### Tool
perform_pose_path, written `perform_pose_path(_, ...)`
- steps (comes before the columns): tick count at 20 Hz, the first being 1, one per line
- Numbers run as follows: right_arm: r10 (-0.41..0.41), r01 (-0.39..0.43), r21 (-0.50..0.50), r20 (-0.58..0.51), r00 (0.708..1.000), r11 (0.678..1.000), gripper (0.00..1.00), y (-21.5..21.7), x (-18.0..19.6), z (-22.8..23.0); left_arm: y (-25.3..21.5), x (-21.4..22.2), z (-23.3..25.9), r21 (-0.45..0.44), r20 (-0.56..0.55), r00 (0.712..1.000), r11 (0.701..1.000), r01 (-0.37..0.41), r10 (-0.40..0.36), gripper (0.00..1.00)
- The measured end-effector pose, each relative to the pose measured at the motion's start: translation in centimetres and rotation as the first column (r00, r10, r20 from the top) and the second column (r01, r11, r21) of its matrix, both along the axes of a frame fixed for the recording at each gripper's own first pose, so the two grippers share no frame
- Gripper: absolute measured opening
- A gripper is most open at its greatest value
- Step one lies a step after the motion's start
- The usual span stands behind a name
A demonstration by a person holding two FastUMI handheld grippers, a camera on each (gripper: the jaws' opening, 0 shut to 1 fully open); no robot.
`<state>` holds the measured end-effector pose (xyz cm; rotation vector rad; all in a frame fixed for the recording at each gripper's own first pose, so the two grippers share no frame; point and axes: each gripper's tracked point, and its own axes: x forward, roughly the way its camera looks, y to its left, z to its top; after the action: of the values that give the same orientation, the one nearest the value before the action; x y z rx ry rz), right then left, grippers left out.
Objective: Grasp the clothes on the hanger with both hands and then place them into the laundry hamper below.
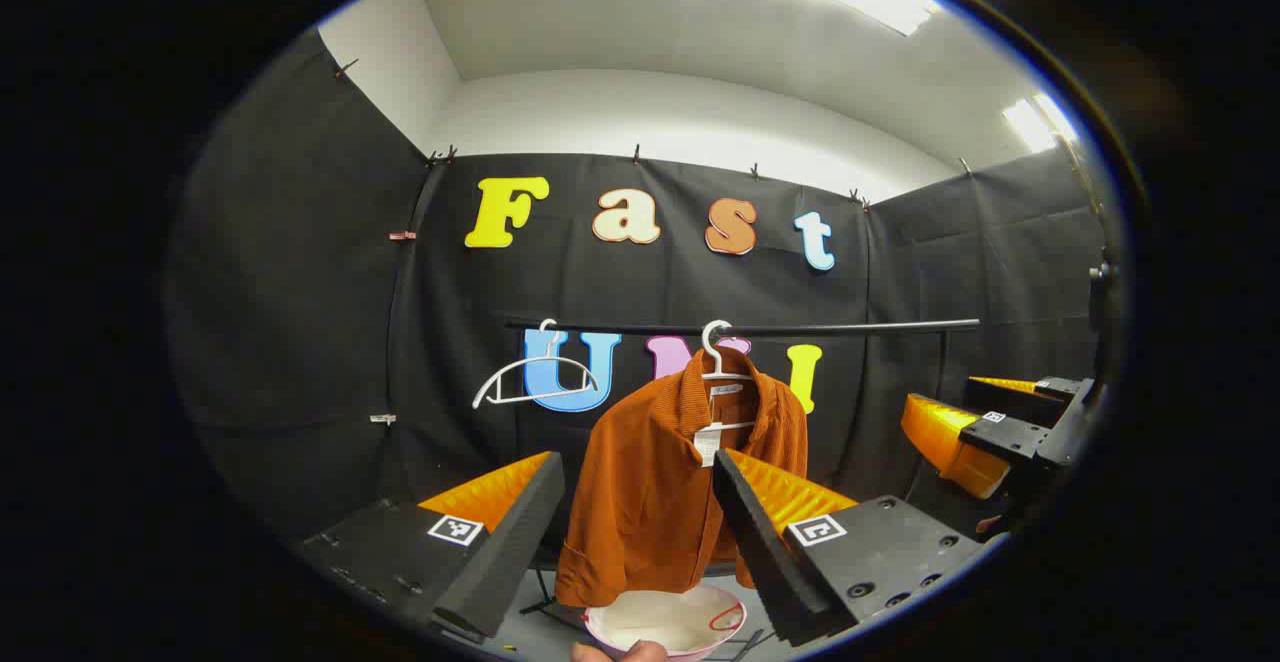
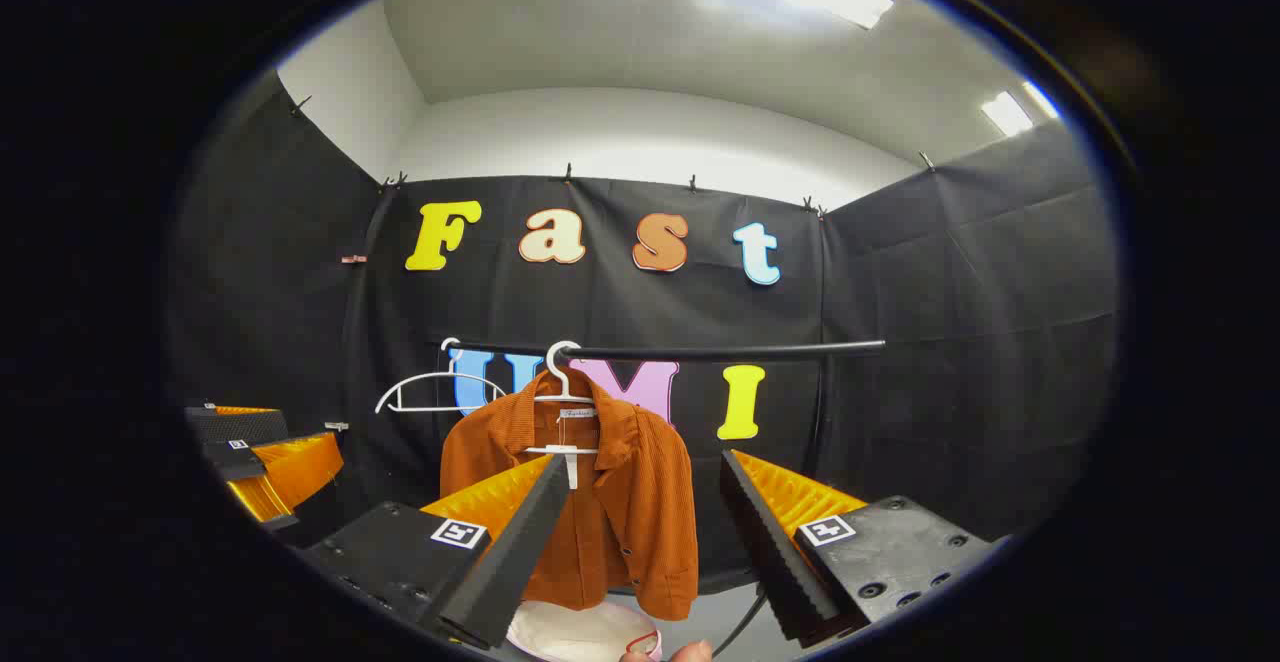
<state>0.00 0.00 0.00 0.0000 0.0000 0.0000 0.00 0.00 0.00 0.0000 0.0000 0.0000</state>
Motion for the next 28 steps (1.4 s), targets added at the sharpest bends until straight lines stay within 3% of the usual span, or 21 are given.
perform_pose_path(19,-0.006,0.006,-0.016,0.006,1.0,1.0,0.97,0.0,-0.3,0.3,-0.1,-0.2,0.7,0.007,0.006,1.0,1.0,0.004,-0.004,0.95)
perform_pose_path(24,-0.004,0.004,-0.029,-0.002,1.0,1.0,0.97,-0.3,1.9,-0.9,-1.9,2.3,-0.5,0.006,-0.004,0.999,0.999,0.032,-0.032,0.95)
perform_pose_path(28,-0.004,0.004,-0.022,0.006,1.0,1.0,0.97,-1.3,5.9,-2.5,-3.7,6.7,-2.3,0.069,0.0,0.999,0.997,0.041,-0.041,0.95)
